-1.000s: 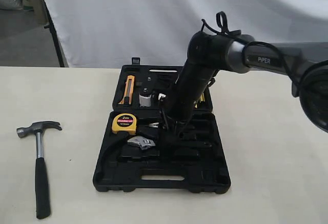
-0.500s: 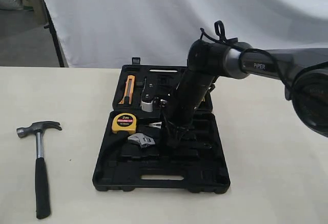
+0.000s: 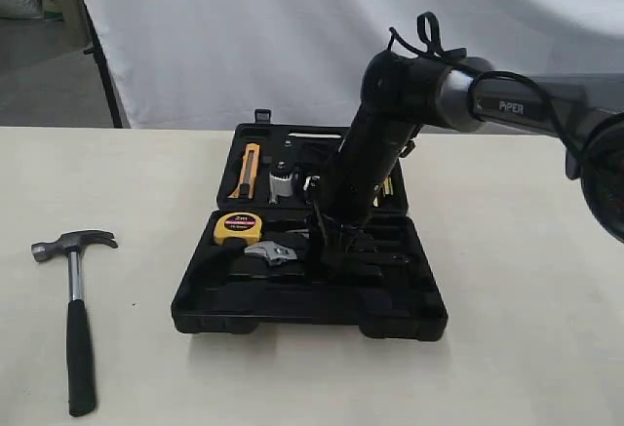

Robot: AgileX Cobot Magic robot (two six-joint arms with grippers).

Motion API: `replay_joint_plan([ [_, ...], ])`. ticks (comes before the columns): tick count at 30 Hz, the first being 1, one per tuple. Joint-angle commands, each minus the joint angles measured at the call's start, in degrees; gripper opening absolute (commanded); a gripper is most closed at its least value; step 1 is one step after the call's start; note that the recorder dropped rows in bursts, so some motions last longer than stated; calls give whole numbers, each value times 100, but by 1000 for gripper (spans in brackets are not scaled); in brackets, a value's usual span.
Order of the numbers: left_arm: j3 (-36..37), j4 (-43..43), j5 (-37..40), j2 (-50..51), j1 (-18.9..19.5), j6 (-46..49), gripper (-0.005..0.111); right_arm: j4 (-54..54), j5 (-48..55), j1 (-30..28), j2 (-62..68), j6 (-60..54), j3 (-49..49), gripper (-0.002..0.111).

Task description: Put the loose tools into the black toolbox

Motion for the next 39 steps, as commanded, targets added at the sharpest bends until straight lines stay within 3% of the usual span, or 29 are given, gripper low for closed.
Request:
replay_joint_plan([
  [1, 9, -46, -4, -18, -30, 0, 1, 16, 36, -25, -101, 124, -4, 0],
  [18, 9, -46, -4, -18, -30, 0, 1, -2036, -401, 797, 429, 1386, -4, 0],
  [28, 9, -46, -4, -18, -30, 0, 1, -2116, -428, 840, 429, 1627, -4, 1],
  [32, 9, -46, -4, -18, -30, 0, 1, -2116, -456, 840, 429, 1666, -4, 27],
  [36, 9, -46, -4, -18, -30, 0, 1, -2089, -418, 840, 429, 1630, -4, 64],
  [39, 9, -46, -4, -18, -30, 0, 1, -2091, -398, 840, 352, 1616, -15, 76],
])
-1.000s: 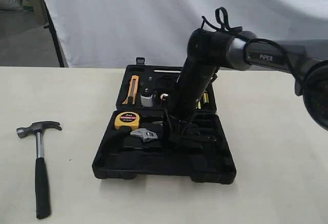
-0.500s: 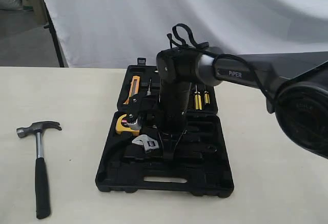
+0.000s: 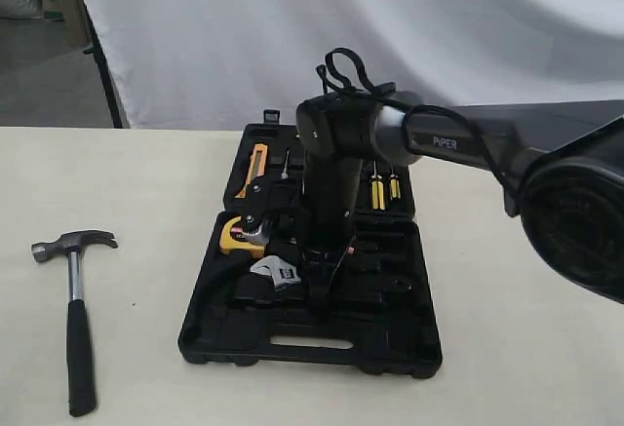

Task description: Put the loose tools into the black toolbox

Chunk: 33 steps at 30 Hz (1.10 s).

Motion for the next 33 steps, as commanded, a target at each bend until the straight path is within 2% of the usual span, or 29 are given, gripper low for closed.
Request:
replay_joint_plan([
  [1, 9, -46, -4, -18, -30, 0, 1, 128, -30, -9, 0, 124, 18, 78],
  [9, 9, -46, -4, -18, -30, 0, 1, 231, -106, -9, -781, 124, 21, 77],
  [11, 9, -46, -4, -18, -30, 0, 1, 454, -213, -9, -920, 124, 21, 72],
  [13, 9, -46, -4, -18, -30, 0, 1, 823, -364, -9, -979, 87, 21, 61],
  [17, 9, -46, -4, -18, -30, 0, 1, 1630, -562, -9, -877, -216, 21, 25],
  [20, 9, -46, -4, -18, -30, 0, 1, 1748, -644, -9, -684, -216, 21, -1],
  [33, 9, -46, -4, -18, -30, 0, 1, 1758, -621, -9, 142, 87, 31, 0],
])
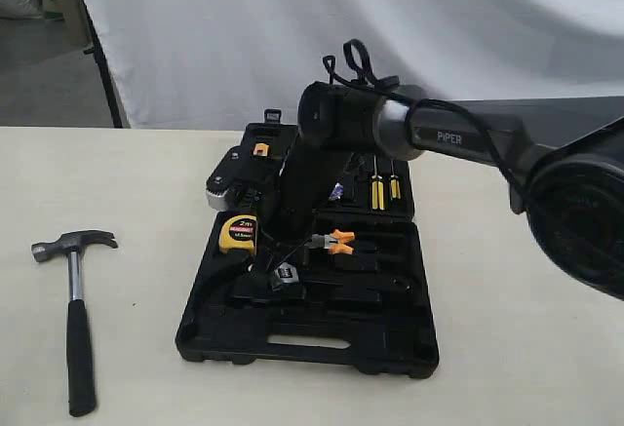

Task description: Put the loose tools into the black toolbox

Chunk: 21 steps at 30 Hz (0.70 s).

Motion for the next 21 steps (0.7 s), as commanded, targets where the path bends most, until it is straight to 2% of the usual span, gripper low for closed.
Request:
replay_joint_plan([
  [1, 9, -46, -4, -18, -30, 0, 1, -75, 52, -13, 155, 152, 50, 0],
  [6, 9, -46, -4, -18, -30, 0, 1, 32, -36, -13, -222, 201, 50, 0],
  [10, 9, -46, -4, -18, -30, 0, 1, 673, -234, 0, -543, 349, 50, 0],
  [14, 9, -46, -4, -18, -30, 0, 1, 1123, -752, 150, -626, 1562, 50, 2],
  [16, 9, -46, -4, -18, -30, 0, 1, 891, -936, 318, -626, 1868, 50, 11],
  [21, 9, -46, -4, -18, -30, 0, 1, 705, -1067, 903, -626, 1944, 50, 46],
])
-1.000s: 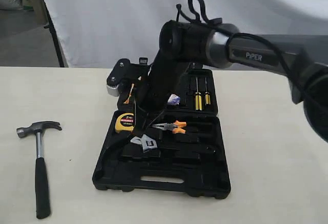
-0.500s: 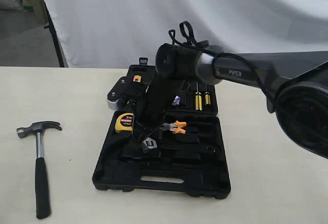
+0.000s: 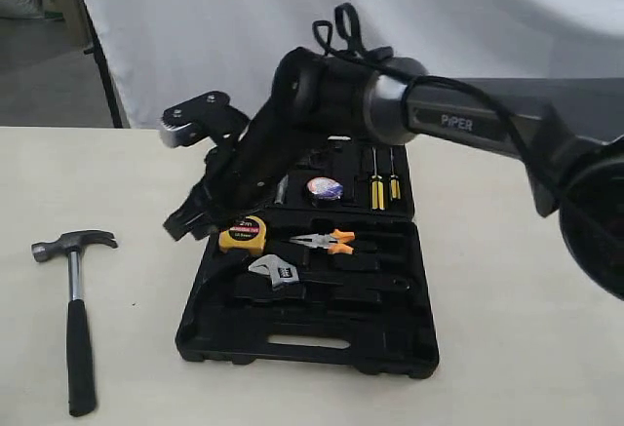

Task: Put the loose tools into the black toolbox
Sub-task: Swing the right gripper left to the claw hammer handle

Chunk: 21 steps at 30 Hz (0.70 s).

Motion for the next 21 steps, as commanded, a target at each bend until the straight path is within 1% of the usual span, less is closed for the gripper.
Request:
replay_joint_plan([
  [1, 9, -46, -4, -18, -30, 0, 1, -56, -114, 542, -23, 135, 0, 52],
  [3, 9, -46, -4, -18, -30, 0, 1, -56, -199, 791, -23, 135, 0, 61],
  [6, 9, -46, -4, -18, -30, 0, 1, -56, -514, 1086, -23, 135, 0, 67],
  [13, 9, -46, -4, -18, -30, 0, 1, -103, -1314, 1489, 147, 114, 0, 67],
  [21, 9, -46, -4, -18, -30, 0, 1, -57, -1779, 1513, 672, 163, 0, 67],
])
